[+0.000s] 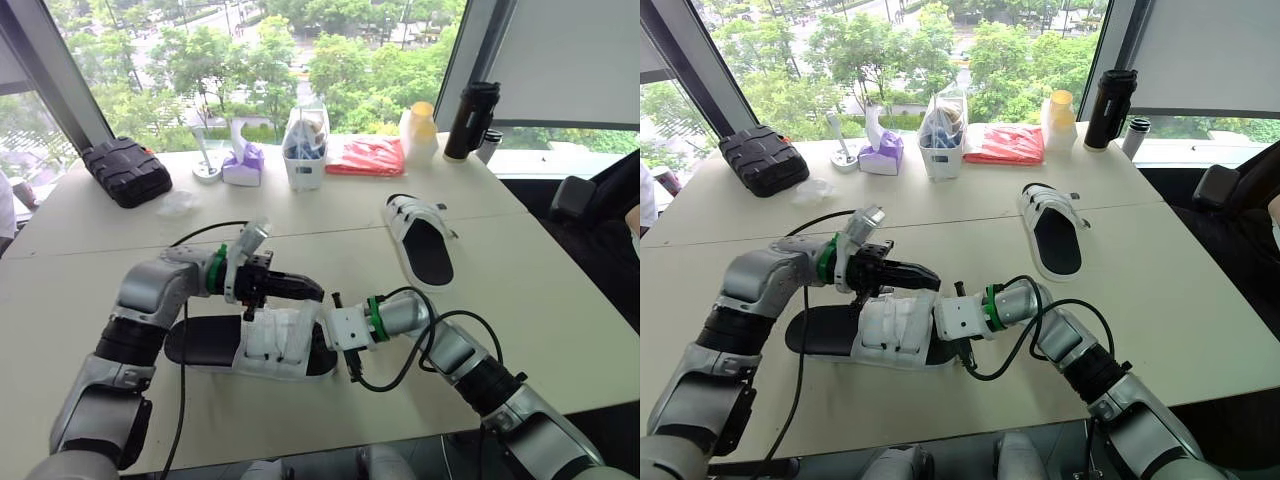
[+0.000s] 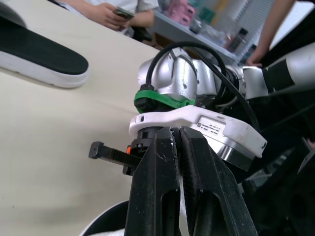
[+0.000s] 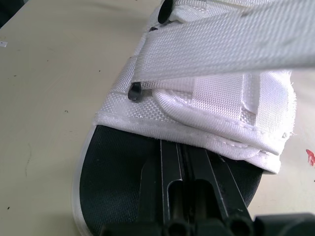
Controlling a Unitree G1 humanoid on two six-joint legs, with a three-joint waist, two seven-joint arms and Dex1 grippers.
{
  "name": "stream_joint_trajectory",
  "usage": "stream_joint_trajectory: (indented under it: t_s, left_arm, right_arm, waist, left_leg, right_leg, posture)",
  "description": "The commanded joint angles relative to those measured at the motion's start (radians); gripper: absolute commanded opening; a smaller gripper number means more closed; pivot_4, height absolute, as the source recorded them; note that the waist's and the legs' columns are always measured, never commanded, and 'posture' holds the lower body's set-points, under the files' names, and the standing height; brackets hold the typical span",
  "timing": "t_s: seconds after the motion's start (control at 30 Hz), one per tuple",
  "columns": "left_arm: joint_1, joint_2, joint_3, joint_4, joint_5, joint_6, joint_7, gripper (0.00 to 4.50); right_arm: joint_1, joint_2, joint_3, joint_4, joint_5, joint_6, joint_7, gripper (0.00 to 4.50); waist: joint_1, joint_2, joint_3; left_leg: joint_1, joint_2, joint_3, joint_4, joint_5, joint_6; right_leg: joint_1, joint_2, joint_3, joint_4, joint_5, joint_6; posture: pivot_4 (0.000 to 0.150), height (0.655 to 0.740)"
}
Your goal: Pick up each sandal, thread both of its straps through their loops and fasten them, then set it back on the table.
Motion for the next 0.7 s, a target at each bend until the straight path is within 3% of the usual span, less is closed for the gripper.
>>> stream_joint_trajectory:
  t_s: [0.03, 0.3, 0.7]
  left_arm:
    - [-0.021, 0.011, 0.094, -0.054, -0.071, 0.014, 0.03, 0.03]
    - [-0.004, 0.017, 0.118, -0.035, -0.072, -0.019, 0.069, 0.03]
    - [0.039, -0.009, 0.066, 0.141, 0.079, -0.229, 0.12, 0.03]
  right_arm:
    - [0.022, -0.017, 0.028, 0.053, -0.058, 0.03, 0.007, 0.0]
    - [0.037, -0.036, 0.028, 0.041, -0.054, 0.025, 0.023, 0.0]
    - [0.04, -0.041, 0.024, 0.031, -0.054, 0.031, 0.022, 0.0]
  waist:
    - [0.001, -0.001, 0.0]
    - [0.005, -0.001, 0.001]
    - [0.006, -0.001, 0.001]
  left_leg:
    - [0.0, 0.0, 0.0, 0.0, 0.0, 0.0]
    - [-0.001, 0.0, 0.0, 0.001, 0.0, -0.001]
    - [-0.001, -0.001, 0.001, 0.001, 0.0, -0.001]
  right_leg:
    - [0.0, 0.0, 0.0, 0.0, 0.0, 0.0]
    - [0.0, -0.001, 0.0, 0.0, 0.001, 0.0]
    - [0.0, -0.001, 0.0, 0.0, 0.001, 0.0]
  posture:
    - [0.15, 0.74]
    - [0.15, 0.74]
    - [0.15, 0.74]
